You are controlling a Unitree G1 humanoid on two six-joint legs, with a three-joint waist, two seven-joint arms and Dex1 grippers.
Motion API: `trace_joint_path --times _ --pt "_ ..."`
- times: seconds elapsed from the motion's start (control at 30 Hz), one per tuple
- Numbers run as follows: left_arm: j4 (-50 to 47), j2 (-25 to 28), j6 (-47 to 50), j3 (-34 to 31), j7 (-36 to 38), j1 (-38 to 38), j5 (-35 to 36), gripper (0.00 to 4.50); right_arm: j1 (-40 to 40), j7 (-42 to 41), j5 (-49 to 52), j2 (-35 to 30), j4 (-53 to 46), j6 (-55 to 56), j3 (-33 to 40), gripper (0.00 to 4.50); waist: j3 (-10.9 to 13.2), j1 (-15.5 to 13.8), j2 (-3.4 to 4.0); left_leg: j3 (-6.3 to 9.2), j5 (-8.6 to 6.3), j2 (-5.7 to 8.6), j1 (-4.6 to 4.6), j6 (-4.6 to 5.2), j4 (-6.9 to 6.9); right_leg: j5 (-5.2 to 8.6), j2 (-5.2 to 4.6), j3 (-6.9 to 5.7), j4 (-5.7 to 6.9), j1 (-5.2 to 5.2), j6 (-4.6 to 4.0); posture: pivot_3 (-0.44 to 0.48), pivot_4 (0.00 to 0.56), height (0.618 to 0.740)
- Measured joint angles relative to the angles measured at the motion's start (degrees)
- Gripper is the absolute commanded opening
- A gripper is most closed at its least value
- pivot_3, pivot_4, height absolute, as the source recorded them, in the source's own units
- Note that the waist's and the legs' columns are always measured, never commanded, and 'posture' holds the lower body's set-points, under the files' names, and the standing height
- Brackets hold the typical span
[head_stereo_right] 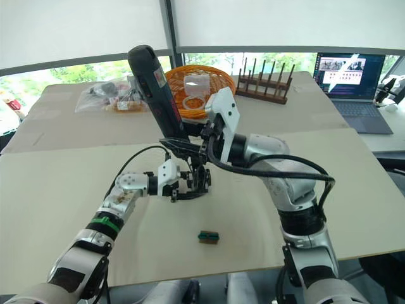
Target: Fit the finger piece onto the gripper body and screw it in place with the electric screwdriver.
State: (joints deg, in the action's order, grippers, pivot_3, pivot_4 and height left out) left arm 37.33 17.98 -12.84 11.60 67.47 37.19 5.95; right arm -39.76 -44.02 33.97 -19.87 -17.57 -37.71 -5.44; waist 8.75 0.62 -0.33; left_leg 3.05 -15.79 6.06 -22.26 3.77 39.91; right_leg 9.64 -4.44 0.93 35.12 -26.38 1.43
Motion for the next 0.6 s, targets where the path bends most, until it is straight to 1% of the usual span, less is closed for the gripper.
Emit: trace_joint_path --times 0.17,0.37,0.6 --pt "1.4 -0.2 -1.2 -0.2 0.3 0.4 0.0 2.32 3.3 -2.3 -0.2 -0.3 -0.6 5.1 0.4 1.93 0.0 0.0 -0.01 0.0 0.0 0.0 0.07 0.0 0.0 0.0 0.02 -0.01 0.01 0.06 0.0 0.0 0.15 0.74" --pt "2.8 -0.3 -1.9 -0.2 0.7 1.0 -0.1 2.32 5.0 -3.7 -1.3 -0.4 0.7 9.8 0.3 1.93 0.0 0.0 -0.02 0.0 0.0 0.0 0.18 0.01 0.0 0.0 0.02 -0.01 0.01 0.15 0.0 0.0 0.15 0.74" --pt "3.3 -0.3 -2.0 -0.1 0.7 1.1 -0.1 2.32 4.5 -3.2 -1.2 -0.3 2.5 9.7 0.2 1.93 -0.1 0.0 -0.03 0.0 -0.02 -0.01 0.29 0.03 0.0 0.0 0.02 0.01 0.02 0.24 0.0 0.0 0.15 0.74"
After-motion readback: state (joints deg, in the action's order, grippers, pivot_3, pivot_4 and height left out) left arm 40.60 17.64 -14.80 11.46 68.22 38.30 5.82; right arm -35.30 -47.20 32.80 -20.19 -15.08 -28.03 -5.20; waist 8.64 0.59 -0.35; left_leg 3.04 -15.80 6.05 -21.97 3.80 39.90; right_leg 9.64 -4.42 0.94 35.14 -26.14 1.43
